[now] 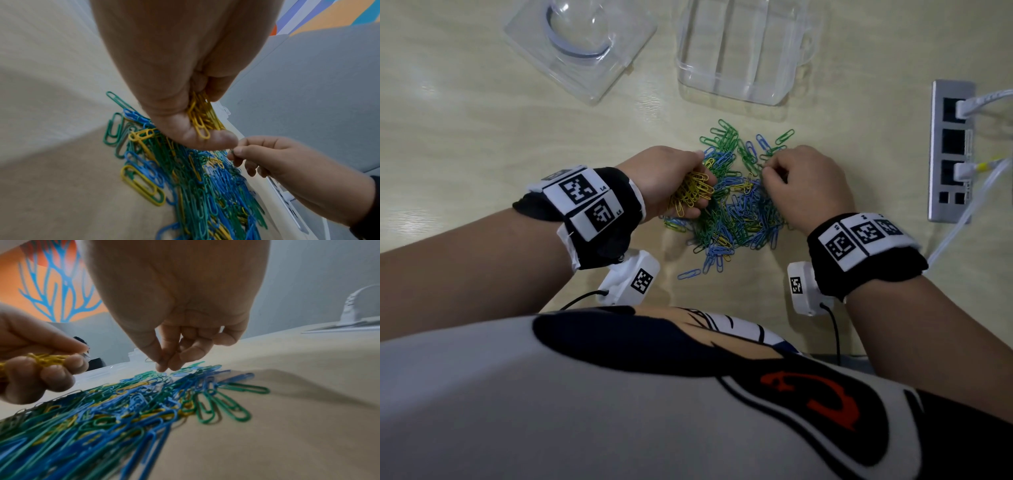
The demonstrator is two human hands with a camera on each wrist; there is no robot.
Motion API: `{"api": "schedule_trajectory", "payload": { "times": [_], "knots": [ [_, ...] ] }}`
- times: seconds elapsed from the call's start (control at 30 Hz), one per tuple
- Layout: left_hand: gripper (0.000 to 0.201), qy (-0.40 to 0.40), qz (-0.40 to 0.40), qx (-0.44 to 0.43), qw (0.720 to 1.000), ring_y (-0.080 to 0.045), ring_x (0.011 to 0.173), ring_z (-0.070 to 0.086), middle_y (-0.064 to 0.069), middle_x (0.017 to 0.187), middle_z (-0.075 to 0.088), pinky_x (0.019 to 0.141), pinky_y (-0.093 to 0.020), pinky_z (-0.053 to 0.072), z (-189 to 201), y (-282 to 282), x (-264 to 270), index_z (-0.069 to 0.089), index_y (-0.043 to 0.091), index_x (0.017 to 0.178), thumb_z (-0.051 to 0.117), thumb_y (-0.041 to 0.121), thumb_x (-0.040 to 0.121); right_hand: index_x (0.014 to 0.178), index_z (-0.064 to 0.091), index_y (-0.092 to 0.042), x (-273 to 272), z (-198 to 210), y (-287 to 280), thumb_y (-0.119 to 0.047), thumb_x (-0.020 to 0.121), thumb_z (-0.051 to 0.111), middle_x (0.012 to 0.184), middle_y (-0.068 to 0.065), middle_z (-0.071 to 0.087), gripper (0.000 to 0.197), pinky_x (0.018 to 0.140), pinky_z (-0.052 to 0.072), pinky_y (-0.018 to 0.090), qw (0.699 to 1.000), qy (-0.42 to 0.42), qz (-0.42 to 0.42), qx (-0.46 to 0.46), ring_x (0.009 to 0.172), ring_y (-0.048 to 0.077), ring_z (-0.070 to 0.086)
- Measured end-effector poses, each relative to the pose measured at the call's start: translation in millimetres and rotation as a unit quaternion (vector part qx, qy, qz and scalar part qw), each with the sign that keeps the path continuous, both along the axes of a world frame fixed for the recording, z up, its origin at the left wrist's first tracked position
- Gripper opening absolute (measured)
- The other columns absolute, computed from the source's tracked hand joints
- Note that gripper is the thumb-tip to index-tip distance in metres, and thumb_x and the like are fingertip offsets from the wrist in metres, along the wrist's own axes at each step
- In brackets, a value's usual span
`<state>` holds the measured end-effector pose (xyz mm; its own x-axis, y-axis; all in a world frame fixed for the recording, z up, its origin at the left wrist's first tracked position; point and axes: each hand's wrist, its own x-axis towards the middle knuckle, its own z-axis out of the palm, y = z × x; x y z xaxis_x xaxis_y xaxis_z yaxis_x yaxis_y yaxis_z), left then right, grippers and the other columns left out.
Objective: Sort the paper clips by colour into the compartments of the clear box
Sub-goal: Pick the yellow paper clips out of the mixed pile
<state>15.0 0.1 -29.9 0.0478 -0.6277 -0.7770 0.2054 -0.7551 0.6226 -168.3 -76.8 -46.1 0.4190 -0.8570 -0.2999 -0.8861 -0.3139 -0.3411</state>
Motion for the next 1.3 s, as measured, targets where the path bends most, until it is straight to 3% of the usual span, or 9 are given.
{"api": "schedule_trajectory", "payload": {
  "times": [0.2,0.3,0.4,0.67,0.87,0.97,1.1,1.17,1.3],
  "knots": [
    [0.04,-0.005,-0.007,-0.001,1.0,-0.012,0.052,0.06,-0.007,0.069,0.059,0.05,-0.023,0.054,2,-2,-2,0.062,0.007,0.083,0.039,0.032,0.102,0.105,0.058,-0.021,-3,-1,0,-0.035,0.089,0.052,0.109,0.006,0.054,0.022,0.086,0.042,0.042,0.997,0.025,-0.033,-0.057,0.099,0.031,0.055],
    [0.04,-0.006,-0.009,-0.002,1.0,-0.011,0.051,0.059,-0.006,0.067,0.059,0.049,-0.022,0.053,3,-3,-4,0.062,0.007,0.081,0.039,0.032,0.102,0.096,0.058,-0.024,5,0,7,-0.039,0.085,0.057,0.105,0.003,0.054,0.019,0.085,0.044,0.041,0.999,-0.001,-0.014,-0.042,0.095,0.029,0.056],
    [0.04,-0.008,-0.01,-0.002,1.0,-0.011,0.051,0.059,-0.005,0.066,0.059,0.049,-0.021,0.053,4,-3,-6,0.062,0.007,0.081,0.039,0.032,0.102,0.095,0.062,-0.027,13,-1,12,-0.046,0.084,0.06,0.102,0.0,0.058,0.022,0.087,0.044,0.039,0.998,0.038,0.042,-0.007,0.097,0.025,0.056],
    [0.04,-0.009,-0.008,-0.004,1.0,-0.013,0.054,0.058,-0.007,0.067,0.058,0.051,-0.024,0.053,3,-3,-3,0.062,0.007,0.081,0.039,0.032,0.102,0.094,0.065,-0.023,11,4,8,-0.032,0.09,0.049,0.097,0.001,0.064,0.019,0.083,0.039,0.036,0.998,0.04,0.038,-0.028,0.094,0.027,0.058],
    [0.04,-0.006,-0.01,0.0,1.0,-0.013,0.053,0.059,-0.006,0.067,0.059,0.051,-0.023,0.054,2,-4,-5,0.062,0.007,0.081,0.039,0.032,0.102,0.116,0.066,-0.025,4,2,3,-0.024,0.092,0.049,0.11,0.003,0.069,0.029,0.093,0.046,0.043,1.0,0.01,0.021,-0.014,0.103,0.028,0.062],
    [0.04,-0.005,-0.01,0.003,1.0,-0.012,0.053,0.059,-0.006,0.067,0.059,0.052,-0.023,0.054,3,-5,-6,0.062,0.007,0.082,0.039,0.032,0.102,0.11,0.067,-0.025,3,5,3,-0.024,0.089,0.05,0.104,-0.001,0.069,0.026,0.092,0.046,0.044,1.0,-0.018,0.005,-0.015,0.098,0.025,0.062],
    [0.041,-0.005,-0.01,0.0,1.0,-0.013,0.054,0.059,-0.007,0.07,0.058,0.053,-0.023,0.054,5,-6,-10,0.061,0.008,0.082,0.038,0.034,0.102,0.091,0.068,-0.026,6,17,12,-0.026,0.081,0.054,0.083,-0.014,0.06,0.017,0.086,0.048,0.043,0.992,-0.125,-0.022,-0.014,0.081,0.013,0.059],
    [0.042,0.0,-0.008,0.0,1.0,-0.013,0.053,0.058,-0.007,0.069,0.058,0.051,-0.022,0.053,6,-7,-13,0.061,0.007,0.082,0.037,0.034,0.102,0.088,0.068,-0.026,11,20,18,-0.027,0.08,0.054,0.083,-0.012,0.059,0.015,0.083,0.048,0.041,0.988,-0.152,-0.012,-0.022,0.077,0.012,0.056],
    [0.042,0.008,-0.007,0.0,1.0,-0.014,0.052,0.058,-0.007,0.067,0.059,0.049,-0.022,0.052,7,-8,-14,0.061,0.006,0.083,0.037,0.035,0.102,0.095,0.069,-0.027,12,12,16,-0.025,0.084,0.055,0.094,-0.005,0.065,0.018,0.086,0.048,0.041,0.993,-0.115,-0.016,-0.019,0.089,0.019,0.06]
  ]
}}
